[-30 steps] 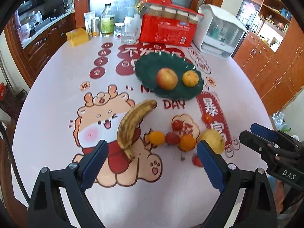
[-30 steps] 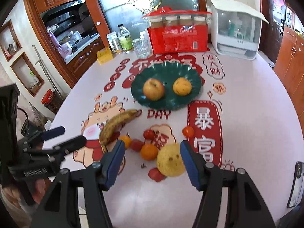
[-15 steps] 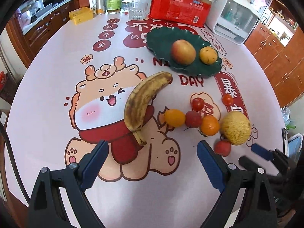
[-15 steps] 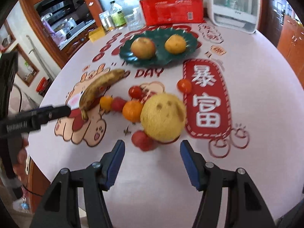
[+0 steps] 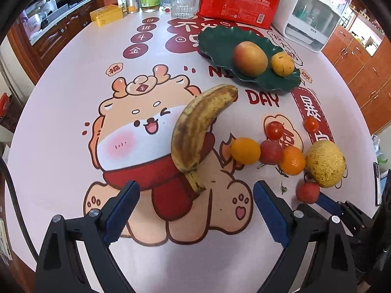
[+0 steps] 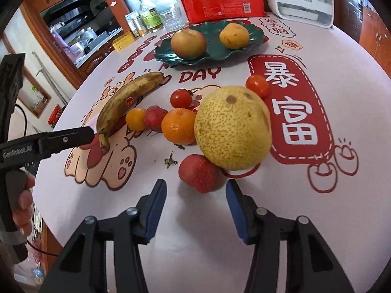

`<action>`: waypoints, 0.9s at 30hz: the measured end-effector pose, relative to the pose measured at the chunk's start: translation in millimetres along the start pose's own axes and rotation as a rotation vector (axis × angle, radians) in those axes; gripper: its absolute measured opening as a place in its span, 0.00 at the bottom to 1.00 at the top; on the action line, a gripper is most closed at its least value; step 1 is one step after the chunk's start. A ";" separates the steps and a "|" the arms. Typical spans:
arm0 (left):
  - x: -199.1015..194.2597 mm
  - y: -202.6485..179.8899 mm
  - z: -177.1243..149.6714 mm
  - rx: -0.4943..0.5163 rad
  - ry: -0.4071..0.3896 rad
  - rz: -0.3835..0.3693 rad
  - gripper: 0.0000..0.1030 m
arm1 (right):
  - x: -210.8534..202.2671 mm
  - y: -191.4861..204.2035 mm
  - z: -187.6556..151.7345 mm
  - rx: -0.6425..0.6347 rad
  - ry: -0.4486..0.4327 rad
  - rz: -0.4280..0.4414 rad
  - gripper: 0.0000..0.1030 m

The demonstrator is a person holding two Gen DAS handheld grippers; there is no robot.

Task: Organize fruits
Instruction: 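Grasp the banana with the left tool while the right tool grasps the red strawberry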

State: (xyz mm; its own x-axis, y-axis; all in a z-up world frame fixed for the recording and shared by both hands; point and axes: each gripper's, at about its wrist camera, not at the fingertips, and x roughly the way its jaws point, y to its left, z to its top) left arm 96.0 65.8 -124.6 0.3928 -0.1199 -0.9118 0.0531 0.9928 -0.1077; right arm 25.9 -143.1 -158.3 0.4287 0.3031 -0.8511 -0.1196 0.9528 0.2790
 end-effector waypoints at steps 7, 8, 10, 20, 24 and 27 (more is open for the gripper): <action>15.4 14.7 21.6 -0.046 -0.017 0.002 0.91 | 5.9 7.4 1.7 0.035 -0.071 -0.050 0.45; 19.3 17.7 25.9 -0.060 -0.014 0.000 0.91 | 7.5 9.5 1.9 0.026 -0.076 -0.066 0.41; 27.1 21.3 33.9 -0.079 -0.008 -0.014 0.91 | 9.5 12.9 2.5 0.012 -0.088 -0.098 0.37; 64.2 12.1 66.8 -0.022 0.026 -0.004 0.78 | 11.7 18.2 0.6 -0.017 -0.115 -0.155 0.33; 77.3 -0.3 71.4 0.034 0.062 -0.011 0.64 | 12.0 19.0 1.0 -0.019 -0.113 -0.159 0.33; 82.6 -8.7 72.4 0.080 0.060 0.007 0.58 | 11.8 19.7 1.0 -0.022 -0.111 -0.161 0.33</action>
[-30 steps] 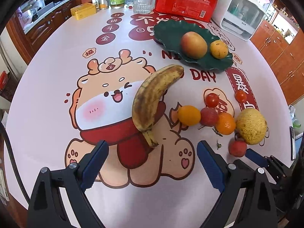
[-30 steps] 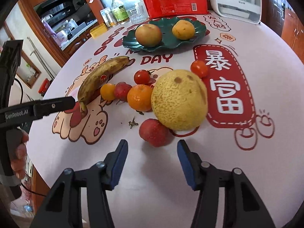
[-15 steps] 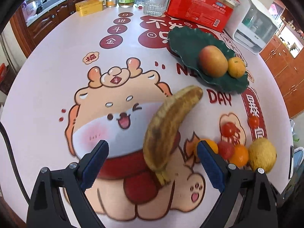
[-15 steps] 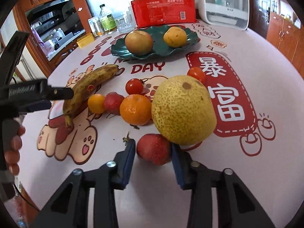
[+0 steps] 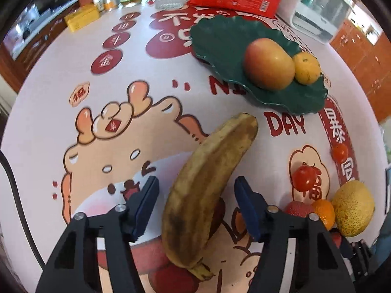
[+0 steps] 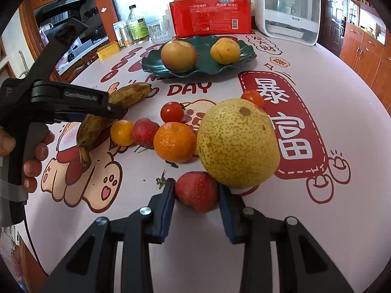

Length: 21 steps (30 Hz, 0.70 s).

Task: Organize fruits
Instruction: 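Grasp the banana with the left tool while the right tool grasps the red strawberry, then carry the banana and strawberry in both tools over the green plate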

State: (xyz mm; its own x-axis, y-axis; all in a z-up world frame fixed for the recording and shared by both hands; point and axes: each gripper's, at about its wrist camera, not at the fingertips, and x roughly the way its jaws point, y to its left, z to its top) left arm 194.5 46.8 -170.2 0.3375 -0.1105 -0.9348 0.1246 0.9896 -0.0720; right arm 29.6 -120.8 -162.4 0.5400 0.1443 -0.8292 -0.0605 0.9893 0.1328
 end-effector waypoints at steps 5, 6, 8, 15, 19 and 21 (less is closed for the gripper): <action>1.8 -8.3 1.5 0.063 -0.009 0.040 0.43 | 0.0 -0.3 0.9 -0.005 0.007 0.003 0.33; 1.5 -9.1 1.5 0.071 -0.011 0.044 0.42 | -0.2 -0.2 0.6 -0.007 0.008 0.005 0.33; 0.0 -11.0 0.2 0.079 -0.017 0.055 0.40 | -0.6 0.8 0.2 -0.016 0.011 0.010 0.33; -10.5 2.4 -13.8 0.007 -0.007 0.018 0.34 | -5.7 4.2 -6.9 -0.043 0.022 0.038 0.33; -18.9 10.4 -26.8 -0.031 -0.012 0.006 0.34 | -10.1 5.3 -12.0 -0.065 0.026 0.056 0.32; -23.4 13.0 -32.1 -0.039 -0.016 0.003 0.34 | -13.5 5.8 -15.0 -0.080 0.025 0.066 0.32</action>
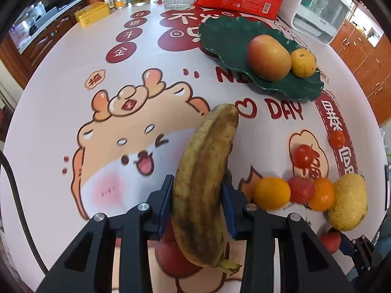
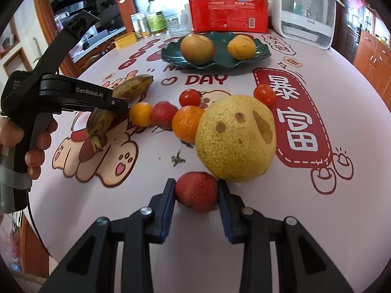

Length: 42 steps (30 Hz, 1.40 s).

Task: Organize fruits
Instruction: 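Carry the banana and strawberry in both tools over the green plate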

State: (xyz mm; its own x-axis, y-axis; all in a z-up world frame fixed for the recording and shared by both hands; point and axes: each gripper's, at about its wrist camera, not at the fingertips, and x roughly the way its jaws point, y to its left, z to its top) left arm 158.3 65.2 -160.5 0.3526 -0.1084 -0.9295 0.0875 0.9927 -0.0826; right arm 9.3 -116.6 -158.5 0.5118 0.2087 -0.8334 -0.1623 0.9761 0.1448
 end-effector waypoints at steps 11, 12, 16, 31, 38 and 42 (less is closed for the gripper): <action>-29.1 -10.0 -27.8 0.026 -0.025 -0.017 0.34 | -23.8 11.6 -14.1 -0.116 -0.036 0.033 0.32; -31.4 -12.1 -29.1 0.029 -0.026 -0.019 0.34 | -25.1 11.5 -14.1 -0.120 -0.037 0.035 0.32; -42.2 -22.0 -31.5 0.042 -0.037 -0.041 0.34 | -34.2 11.2 -13.2 -0.131 -0.050 0.043 0.32; -107.5 -47.6 -30.8 0.064 -0.080 -0.072 0.34 | -82.0 -10.2 44.0 -0.081 -0.139 0.053 0.33; -130.3 -48.8 -4.1 0.043 -0.114 -0.046 0.34 | -97.4 -37.3 95.8 -0.029 -0.164 0.040 0.33; -142.8 -48.2 24.6 0.034 -0.150 -0.034 0.34 | -106.6 -53.9 138.4 -0.019 -0.176 0.037 0.32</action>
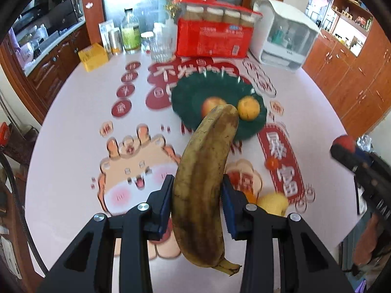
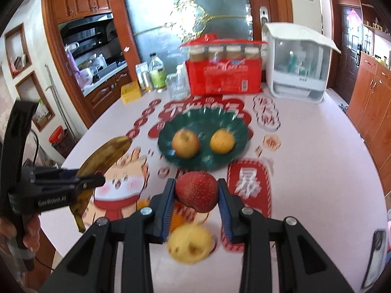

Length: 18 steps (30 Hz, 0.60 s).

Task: Organize fruits
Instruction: 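Carry the banana and strawberry in both tools over the green plate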

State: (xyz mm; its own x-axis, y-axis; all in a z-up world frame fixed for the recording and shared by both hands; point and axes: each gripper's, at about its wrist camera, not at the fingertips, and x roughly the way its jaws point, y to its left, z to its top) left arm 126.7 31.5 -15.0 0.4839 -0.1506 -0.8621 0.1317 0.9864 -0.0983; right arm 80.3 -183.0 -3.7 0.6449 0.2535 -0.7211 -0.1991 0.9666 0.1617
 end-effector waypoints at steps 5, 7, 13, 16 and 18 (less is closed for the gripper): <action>-6.6 -1.9 49.5 0.029 -0.049 0.033 0.34 | 0.6 -15.3 66.4 -0.037 -0.009 -0.011 0.33; -7.1 -2.6 70.6 0.051 -0.070 0.045 0.34 | 1.4 -21.7 91.8 -0.040 -0.013 -0.010 0.33; 8.0 2.7 126.7 0.096 -0.099 0.101 0.34 | 19.5 -35.4 159.8 -0.061 -0.032 -0.014 0.33; 27.8 7.8 146.8 0.097 -0.088 0.105 0.34 | 42.4 -39.5 182.1 -0.060 -0.028 0.000 0.33; 46.6 9.9 155.2 0.103 -0.078 0.115 0.34 | 64.4 -43.1 191.2 -0.048 -0.009 0.008 0.33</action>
State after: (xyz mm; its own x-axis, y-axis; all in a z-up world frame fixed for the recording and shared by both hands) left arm 284.8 24.0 21.1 0.5665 -0.0458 -0.8228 0.1578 0.9860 0.0537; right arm 271.5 -200.9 71.7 0.6500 0.2619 -0.7134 -0.2394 0.9615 0.1348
